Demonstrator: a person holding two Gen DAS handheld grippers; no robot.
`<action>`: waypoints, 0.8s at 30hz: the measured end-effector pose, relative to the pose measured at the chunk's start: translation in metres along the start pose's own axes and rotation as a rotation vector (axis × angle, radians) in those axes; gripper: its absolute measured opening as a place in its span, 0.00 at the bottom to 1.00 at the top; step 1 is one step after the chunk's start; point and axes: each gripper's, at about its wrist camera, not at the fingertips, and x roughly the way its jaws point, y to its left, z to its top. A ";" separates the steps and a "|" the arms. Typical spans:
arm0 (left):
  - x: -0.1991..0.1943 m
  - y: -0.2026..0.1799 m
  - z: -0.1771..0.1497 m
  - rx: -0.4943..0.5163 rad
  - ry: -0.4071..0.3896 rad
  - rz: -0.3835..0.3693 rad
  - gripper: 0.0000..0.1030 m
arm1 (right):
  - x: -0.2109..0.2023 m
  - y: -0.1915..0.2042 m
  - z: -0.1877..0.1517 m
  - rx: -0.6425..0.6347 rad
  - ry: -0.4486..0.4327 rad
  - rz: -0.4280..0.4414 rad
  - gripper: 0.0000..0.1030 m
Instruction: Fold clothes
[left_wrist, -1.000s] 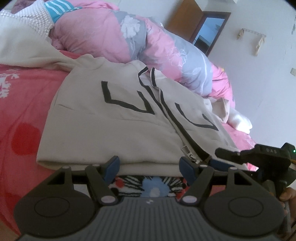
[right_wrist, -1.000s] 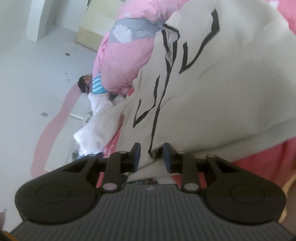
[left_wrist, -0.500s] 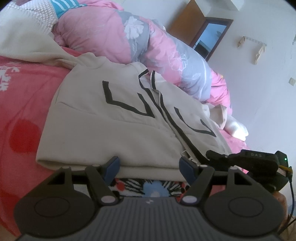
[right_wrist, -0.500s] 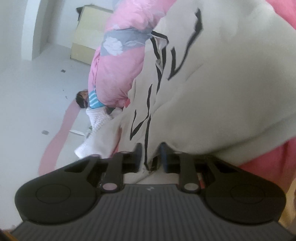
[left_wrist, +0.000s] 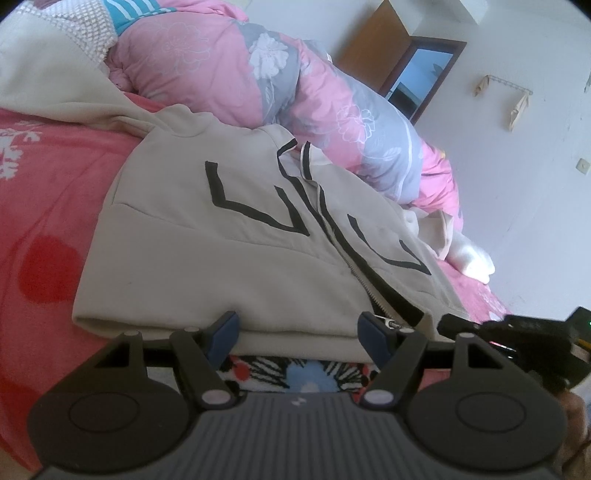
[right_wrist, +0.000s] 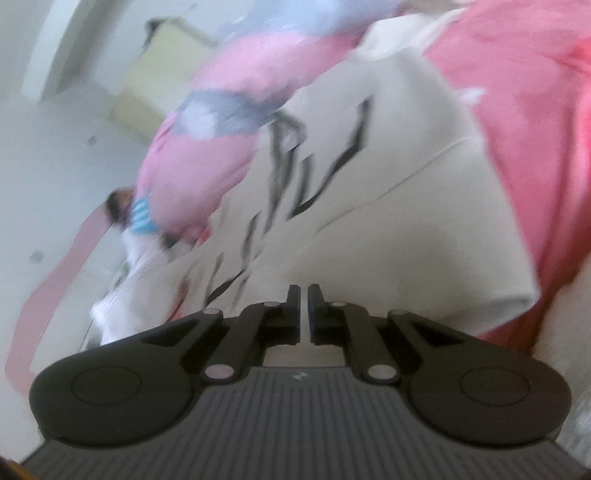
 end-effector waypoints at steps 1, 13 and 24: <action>0.000 0.000 0.000 0.000 0.000 0.000 0.70 | 0.000 0.008 -0.004 -0.047 0.023 0.029 0.05; -0.003 0.001 -0.001 -0.007 -0.001 -0.004 0.70 | 0.037 0.039 -0.015 -0.230 0.121 -0.065 0.06; -0.004 0.000 -0.004 0.022 -0.001 -0.008 0.70 | 0.051 0.025 -0.008 -0.026 0.163 0.042 0.12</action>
